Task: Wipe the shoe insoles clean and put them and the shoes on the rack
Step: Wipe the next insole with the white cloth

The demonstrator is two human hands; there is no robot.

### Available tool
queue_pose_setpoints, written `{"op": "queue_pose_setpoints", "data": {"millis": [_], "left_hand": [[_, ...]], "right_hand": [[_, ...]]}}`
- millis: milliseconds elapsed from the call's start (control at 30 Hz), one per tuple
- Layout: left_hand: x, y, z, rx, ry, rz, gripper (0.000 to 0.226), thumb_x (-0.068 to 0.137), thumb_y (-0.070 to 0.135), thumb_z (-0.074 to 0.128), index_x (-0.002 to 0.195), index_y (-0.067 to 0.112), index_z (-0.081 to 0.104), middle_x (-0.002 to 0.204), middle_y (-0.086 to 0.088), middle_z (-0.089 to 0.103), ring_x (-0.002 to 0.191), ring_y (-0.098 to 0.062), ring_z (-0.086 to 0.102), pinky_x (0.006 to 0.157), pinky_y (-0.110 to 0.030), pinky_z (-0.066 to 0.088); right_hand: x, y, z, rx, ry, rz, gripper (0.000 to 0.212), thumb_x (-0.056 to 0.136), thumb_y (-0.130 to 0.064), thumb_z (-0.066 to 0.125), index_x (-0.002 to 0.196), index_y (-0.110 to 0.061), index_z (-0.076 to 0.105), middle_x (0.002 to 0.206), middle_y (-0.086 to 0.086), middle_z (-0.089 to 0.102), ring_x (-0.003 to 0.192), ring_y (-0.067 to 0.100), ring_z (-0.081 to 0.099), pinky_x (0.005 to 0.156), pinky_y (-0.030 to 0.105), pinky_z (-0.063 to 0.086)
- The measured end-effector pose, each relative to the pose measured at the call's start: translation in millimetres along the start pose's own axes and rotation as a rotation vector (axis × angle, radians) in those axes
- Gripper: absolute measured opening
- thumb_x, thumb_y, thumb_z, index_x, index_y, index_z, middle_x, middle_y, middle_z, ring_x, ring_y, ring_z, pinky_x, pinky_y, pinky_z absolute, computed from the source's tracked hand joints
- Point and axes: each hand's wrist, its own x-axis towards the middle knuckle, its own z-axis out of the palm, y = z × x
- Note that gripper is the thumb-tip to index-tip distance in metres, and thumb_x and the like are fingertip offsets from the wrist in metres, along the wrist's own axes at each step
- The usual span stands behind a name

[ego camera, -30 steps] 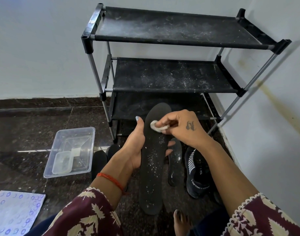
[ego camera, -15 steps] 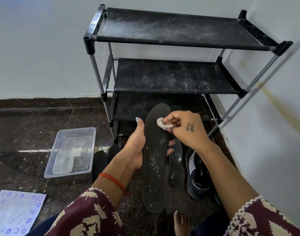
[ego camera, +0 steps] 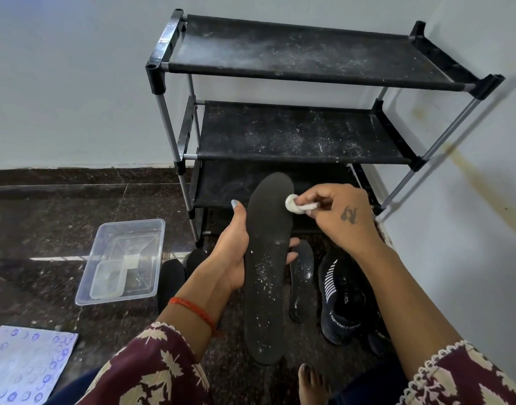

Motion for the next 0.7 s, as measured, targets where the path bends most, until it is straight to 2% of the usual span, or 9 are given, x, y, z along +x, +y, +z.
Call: {"op": "queue_pose_setpoints", "data": {"millis": [133, 233, 300, 367, 433, 533, 567, 700], "left_hand": [[-0.2, -1.0, 0.2, 0.008, -0.011, 0.006, 0.083, 0.085, 0.074, 0.024, 0.119, 0.006, 0.060, 0.108, -0.026, 0.067, 0.097, -0.036, 0.067, 0.071, -0.046, 0.059], [-1.0, -0.7, 0.5, 0.001, -0.007, 0.014, 0.084, 0.086, 0.073, 0.023, 0.117, 0.005, 0.061, 0.108, -0.024, 0.068, 0.090, -0.035, 0.067, 0.065, -0.046, 0.059], [-0.1, -0.4, 0.2, 0.008, 0.013, 0.013, 0.084, 0.086, 0.073, 0.024, 0.120, 0.005, 0.060, 0.111, -0.024, 0.066, 0.084, -0.034, 0.067, 0.060, -0.044, 0.059], [1.6, 0.1, -0.5, 0.028, 0.044, 0.011, 0.085, 0.086, 0.073, 0.024, 0.120, 0.004, 0.061, 0.109, -0.023, 0.067, 0.080, -0.033, 0.068, 0.059, -0.040, 0.058], [2.3, 0.0, -0.7, 0.019, 0.040, 0.008, 0.087, 0.085, 0.075, 0.025, 0.119, 0.003, 0.061, 0.106, -0.025, 0.067, 0.080, -0.034, 0.069, 0.063, -0.041, 0.059], [3.8, -0.8, -0.6, -0.027, -0.023, 0.020, 0.086, 0.085, 0.075, 0.022, 0.122, 0.005, 0.058, 0.109, -0.026, 0.066, 0.089, -0.037, 0.069, 0.066, -0.045, 0.059], [3.6, -1.3, -0.1, -0.027, -0.030, 0.021, 0.086, 0.085, 0.074, 0.022, 0.124, 0.007, 0.057, 0.110, -0.026, 0.066, 0.092, -0.037, 0.068, 0.067, -0.046, 0.059], [3.0, -2.7, 1.5, -0.022, -0.030, 0.011, 0.086, 0.086, 0.074, 0.019, 0.119, 0.006, 0.060, 0.105, -0.024, 0.068, 0.084, -0.036, 0.069, 0.066, -0.048, 0.059]], "right_hand": [[-3.5, -2.9, 11.9, -0.067, -0.120, -0.003, 0.019, 0.072, -0.002, 0.071, 0.078, -0.019, 0.075, 0.080, -0.009, 0.071, 0.074, 0.002, 0.063, 0.066, 0.005, 0.046], [-5.4, -13.7, 9.4, 0.030, -0.238, 0.077, 0.019, 0.069, 0.000, 0.074, 0.073, -0.018, 0.074, 0.073, -0.011, 0.067, 0.062, -0.004, 0.061, 0.056, 0.004, 0.044], [-9.6, -22.1, 8.1, 0.101, -0.372, 0.097, 0.023, 0.067, 0.005, 0.074, 0.072, -0.018, 0.074, 0.071, -0.010, 0.068, 0.061, -0.003, 0.064, 0.056, 0.012, 0.049], [-14.5, -30.0, 8.8, 0.209, -0.499, 0.122, 0.025, 0.068, 0.008, 0.072, 0.073, -0.017, 0.074, 0.074, -0.005, 0.070, 0.065, 0.006, 0.067, 0.057, 0.024, 0.057], [-14.4, -32.5, 8.5, 0.305, -0.474, 0.137, 0.030, 0.068, 0.009, 0.071, 0.075, -0.020, 0.074, 0.076, -0.003, 0.071, 0.066, 0.007, 0.067, 0.057, 0.027, 0.058], [-8.0, -27.0, 4.4, 0.349, -0.200, 0.140, 0.026, 0.067, 0.005, 0.074, 0.079, -0.018, 0.074, 0.079, -0.005, 0.071, 0.071, 0.003, 0.064, 0.065, 0.021, 0.055], [-6.8, -25.2, 3.7, 0.321, -0.156, 0.141, 0.023, 0.068, 0.003, 0.075, 0.080, -0.017, 0.073, 0.081, -0.004, 0.071, 0.072, 0.004, 0.064, 0.067, 0.019, 0.055], [-14.4, -30.0, 14.9, 0.227, -0.281, 0.193, 0.011, 0.075, -0.004, 0.073, 0.080, -0.014, 0.071, 0.074, -0.004, 0.068, 0.068, 0.013, 0.068, 0.055, 0.027, 0.058]]}}
